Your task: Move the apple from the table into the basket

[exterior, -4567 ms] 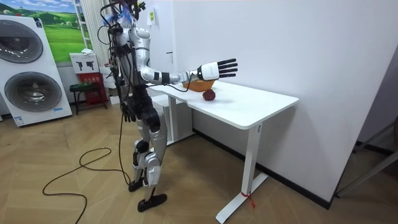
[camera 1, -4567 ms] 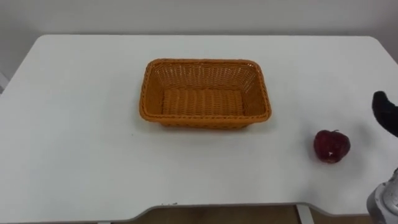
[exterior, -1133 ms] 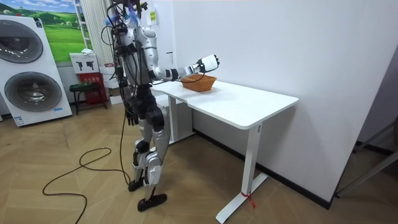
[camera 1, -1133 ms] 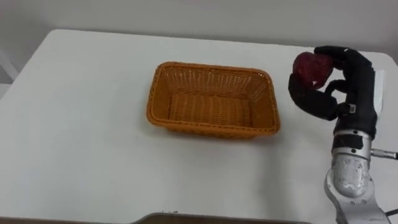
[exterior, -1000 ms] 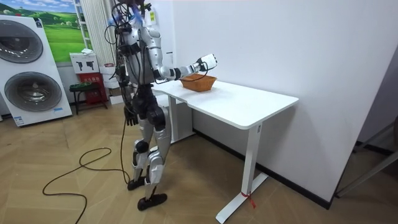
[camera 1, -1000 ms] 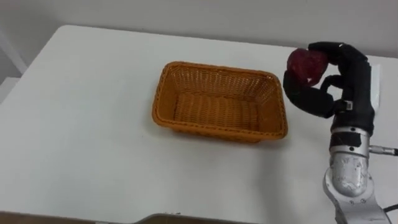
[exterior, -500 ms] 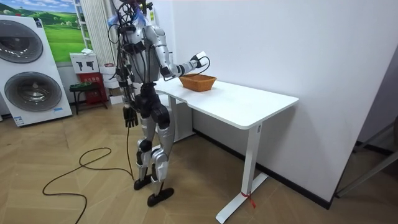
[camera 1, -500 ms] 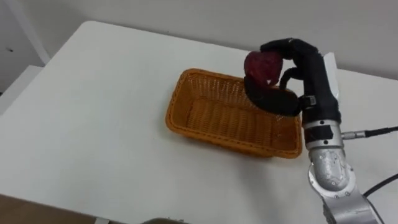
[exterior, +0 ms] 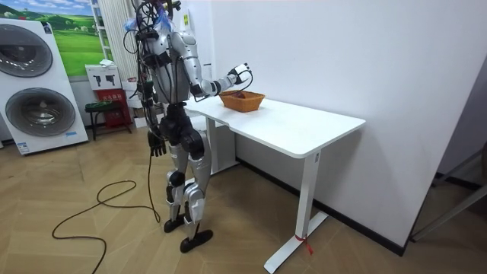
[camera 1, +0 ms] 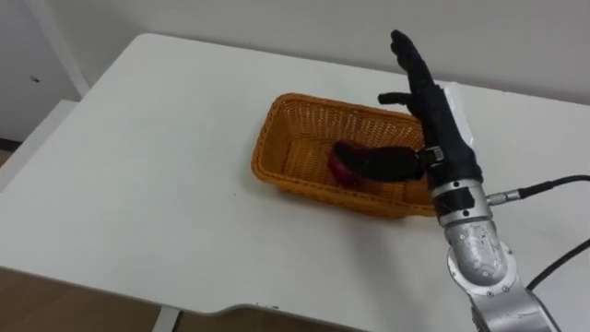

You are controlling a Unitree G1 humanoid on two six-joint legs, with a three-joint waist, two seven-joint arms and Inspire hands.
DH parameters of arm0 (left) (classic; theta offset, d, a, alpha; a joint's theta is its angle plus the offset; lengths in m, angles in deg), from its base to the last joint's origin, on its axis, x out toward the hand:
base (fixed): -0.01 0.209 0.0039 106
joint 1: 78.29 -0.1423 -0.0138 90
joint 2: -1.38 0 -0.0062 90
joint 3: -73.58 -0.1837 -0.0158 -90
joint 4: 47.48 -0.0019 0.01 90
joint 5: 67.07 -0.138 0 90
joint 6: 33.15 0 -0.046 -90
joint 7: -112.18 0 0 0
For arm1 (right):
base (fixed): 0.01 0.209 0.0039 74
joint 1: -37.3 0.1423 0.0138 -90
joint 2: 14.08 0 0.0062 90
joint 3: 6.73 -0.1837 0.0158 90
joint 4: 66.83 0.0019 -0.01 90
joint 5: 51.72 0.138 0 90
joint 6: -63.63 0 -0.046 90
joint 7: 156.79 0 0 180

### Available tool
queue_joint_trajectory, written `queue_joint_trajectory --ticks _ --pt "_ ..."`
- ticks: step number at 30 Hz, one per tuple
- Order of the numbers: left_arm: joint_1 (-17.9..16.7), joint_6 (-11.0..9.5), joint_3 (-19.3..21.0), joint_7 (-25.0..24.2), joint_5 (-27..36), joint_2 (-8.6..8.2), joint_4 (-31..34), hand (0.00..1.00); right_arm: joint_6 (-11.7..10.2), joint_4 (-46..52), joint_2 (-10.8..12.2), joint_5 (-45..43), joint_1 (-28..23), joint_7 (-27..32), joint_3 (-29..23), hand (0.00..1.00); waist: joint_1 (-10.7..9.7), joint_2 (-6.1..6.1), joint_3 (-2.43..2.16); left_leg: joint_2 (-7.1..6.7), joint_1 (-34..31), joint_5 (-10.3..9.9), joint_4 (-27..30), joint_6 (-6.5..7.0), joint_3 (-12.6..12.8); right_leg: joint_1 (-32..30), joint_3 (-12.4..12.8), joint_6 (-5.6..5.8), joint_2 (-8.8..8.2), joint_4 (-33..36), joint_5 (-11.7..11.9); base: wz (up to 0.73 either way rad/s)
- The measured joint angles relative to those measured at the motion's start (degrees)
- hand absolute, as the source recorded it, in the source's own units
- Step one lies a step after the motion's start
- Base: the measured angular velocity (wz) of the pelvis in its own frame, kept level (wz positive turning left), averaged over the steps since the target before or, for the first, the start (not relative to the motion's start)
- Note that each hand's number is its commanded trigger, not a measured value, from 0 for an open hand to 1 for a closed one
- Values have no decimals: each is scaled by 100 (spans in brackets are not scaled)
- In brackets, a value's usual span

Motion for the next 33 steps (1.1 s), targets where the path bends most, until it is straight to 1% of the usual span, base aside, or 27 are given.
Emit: queue_joint_trajectory --ticks 8,12,14,16,17,19,20,21,22,23,25,26,27,28,29,30,33 --pt "2 -2 0 12 14 5 58 0 0 0 4 0 -7 2 -11 0 -30 -16 -18 -3 6 0 41 0 6 -22 10 -10 -3 12 -13 0" --pt "-3 0 9 25 32 5 143 0 0 1 3 -6 -35 54 -28 0 -73 -14 -48 8 13 0 37 0 27 -16 -4 -10 1 23 -13 0" --pt "-34 -2 23 24 31 6 239 0 0 3 0 -33 -35 100 -109 0 -103 -15 -53 7 12 0 32 0 26 -7 -10 -10 0 21 -13 0" --pt "-45 -24 85 23 24 6 269 0 -1 36 2 -2 -30 220 -346 0 -162 -29 -78 8 22 0 -2 0 37 4 -17 -9 -1 25 -14 0" --pt "-50 -41 140 23 29 5 263 0 -1 70 0 5 -31 275 -436 0 -172 -34 -79 8 24 0 -4 0 37 2 -19 -9 -2 27 -14 0" --pt "-77 -46 366 22 27 4 259 0 -21 212 -20 -9 -26 638 -934 0 -193 -74 -86 9 66 0 -16 0 60 -1 -13 -9 -2 28 -14 -5" --pt "-90 -46 403 23 29 9 260 0 -34 222 -27 -4 -25 746 -1078 0 -210 -87 -87 7 73 0 -17 0 62 8 -13 -9 -3 28 -14 0" --pt "-133 -48 419 28 39 18 259 0 -68 221 -27 61 -25 964 -1378 0 -255 -98 -88 7 94 -2 -17 3 61 33 -18 -8 -2 28 -14 0" --pt "-188 -48 469 28 46 16 257 0 -75 220 -28 133 -25 1209 -1647 0 -320 -92 -69 7 111 -8 -18 9 61 75 -20 -6 -2 26 -16 0" --pt "-225 -48 506 28 47 16 257 0 -75 220 -28 169 -26 1345 -1761 0 -348 -90 -68 8 117 -10 -18 11 62 81 -18 -2 -2 27 -18 0" --pt "-254 -51 786 55 40 15 272 0 -141 216 -56 176 -27 1806 -2369 0 -535 -148 -80 10 102 -12 -19 11 81 28 -11 1 -4 26 -20 -3" --pt "-291 -54 847 69 38 16 271 0 -154 215 -97 222 -28 1931 -2529 0 -551 -149 -71 10 95 -12 -21 11 100 15 -1 1 -3 27 -20 -14" --pt "-316 -86 964 114 38 13 271 0 -157 214 -213 299 -40 2184 -2814 0 -583 -134 -54 12 104 -13 -24 12 152 12 33 1 -2 27 -20 -19" --pt "-372 -134 1038 181 42 16 271 0 -171 214 -322 321 -65 2449 -3053 0 -663 -127 -55 11 115 -13 -51 13 174 15 64 1 0 31 -20 -16" --pt "-400 -148 1070 228 42 19 269 0 -178 214 -362 330 -73 2582 -3162 0 -687 -147 -46 11 117 -13 -59 13 180 14 71 1 1 31 -21 -11" --pt "-429 -156 1146 306 39 18 281 0 -215 214 -399 442 -102 2800 -3412 0 -788 -125 -54 15 119 -13 -68 13 206 5 74 1 1 26 -22 -8" --pt "-465 -158 1261 402 44 30 290 0 -268 131 -424 1052 -294 3375 -4038 0 -897 -157 -61 15 114 -13 -89 13 239 -77 123 -1 8 16 -28 -9"
